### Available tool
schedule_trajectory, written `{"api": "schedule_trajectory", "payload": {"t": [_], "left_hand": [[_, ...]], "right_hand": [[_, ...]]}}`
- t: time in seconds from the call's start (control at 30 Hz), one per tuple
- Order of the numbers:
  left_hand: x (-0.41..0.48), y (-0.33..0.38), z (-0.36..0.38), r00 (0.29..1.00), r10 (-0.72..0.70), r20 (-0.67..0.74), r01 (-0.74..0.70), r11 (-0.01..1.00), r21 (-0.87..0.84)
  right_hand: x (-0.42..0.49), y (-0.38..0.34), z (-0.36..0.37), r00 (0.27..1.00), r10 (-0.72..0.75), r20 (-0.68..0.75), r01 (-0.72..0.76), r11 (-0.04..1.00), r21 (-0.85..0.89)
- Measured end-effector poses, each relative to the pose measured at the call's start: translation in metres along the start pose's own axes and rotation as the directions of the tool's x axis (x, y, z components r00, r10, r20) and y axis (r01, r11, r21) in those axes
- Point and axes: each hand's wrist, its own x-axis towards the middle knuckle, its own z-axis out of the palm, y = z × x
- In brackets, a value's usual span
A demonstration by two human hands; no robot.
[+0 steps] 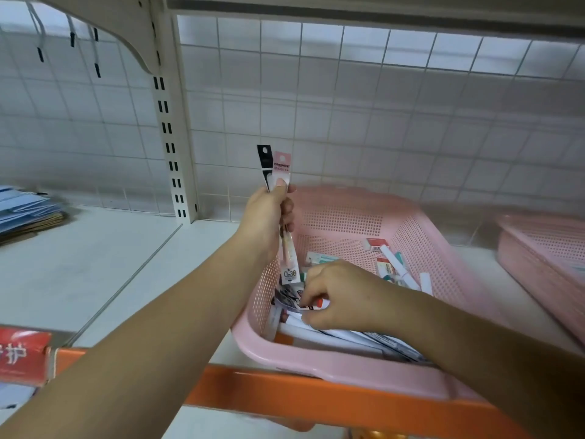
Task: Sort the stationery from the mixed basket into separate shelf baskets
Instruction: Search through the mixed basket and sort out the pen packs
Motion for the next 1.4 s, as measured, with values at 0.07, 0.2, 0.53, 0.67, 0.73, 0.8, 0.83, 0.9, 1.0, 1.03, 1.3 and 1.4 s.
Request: {"api": "schedule_trajectory", "payload": {"t": [0.07, 0.2, 0.53, 0.67, 0.73, 0.8, 0.83, 0.9, 1.0, 1.03, 1.3, 1.4], "left_hand": [[0.000, 0.000, -0.001, 1.000, 0.007, 0.028, -0.007, 1.000, 0.009], [-0.001, 0.000, -0.003, 0.998, -0.002, 0.058, 0.004, 0.999, -0.042], [0.002, -0.001, -0.003, 0.992, -0.034, 0.122, 0.043, 0.996, -0.074], [-0.003, 0.001, -0.001, 0.979, -0.035, 0.200, 0.047, 0.997, -0.058], [-0.006, 0.002, -0.001, 0.967, -0.031, 0.252, 0.046, 0.998, -0.053], [-0.006, 0.003, -0.001, 0.964, -0.023, 0.267, 0.043, 0.997, -0.070], [-0.005, 0.003, -0.002, 0.965, -0.015, 0.262, 0.039, 0.996, -0.085], [-0.002, 0.002, -0.003, 0.969, 0.001, 0.246, 0.030, 0.992, -0.123], [-0.001, 0.001, -0.002, 0.979, 0.040, 0.200, -0.010, 0.989, -0.149], [-0.002, 0.002, -0.002, 0.982, 0.056, 0.182, -0.027, 0.987, -0.158], [-0.010, 0.008, 0.023, 0.928, -0.016, 0.372, -0.001, 0.999, 0.045], [-0.017, 0.008, 0.036, 0.862, -0.061, 0.503, -0.015, 0.989, 0.146]], "right_hand": [[-0.001, 0.002, -0.002, 0.998, -0.021, -0.056, 0.022, 1.000, 0.014], [-0.007, 0.013, -0.020, 0.940, 0.135, -0.315, -0.025, 0.943, 0.331], [-0.015, 0.013, -0.041, 0.737, 0.478, -0.479, 0.156, 0.568, 0.808], [-0.012, 0.023, -0.044, 0.667, 0.589, -0.456, 0.172, 0.474, 0.864], [-0.013, 0.027, -0.046, 0.637, 0.617, -0.462, 0.189, 0.456, 0.870], [-0.015, 0.030, -0.049, 0.624, 0.634, -0.458, 0.210, 0.428, 0.879], [-0.016, 0.031, -0.050, 0.620, 0.637, -0.458, 0.220, 0.419, 0.881], [-0.015, 0.033, -0.050, 0.611, 0.637, -0.470, 0.225, 0.429, 0.875], [-0.013, 0.034, -0.051, 0.572, 0.643, -0.509, 0.193, 0.497, 0.846], [-0.012, 0.034, -0.052, 0.556, 0.647, -0.522, 0.187, 0.515, 0.837], [-0.003, 0.031, -0.058, 0.581, 0.630, -0.515, 0.295, 0.426, 0.855], [-0.003, 0.029, -0.063, 0.563, 0.642, -0.521, 0.317, 0.414, 0.853]]}}
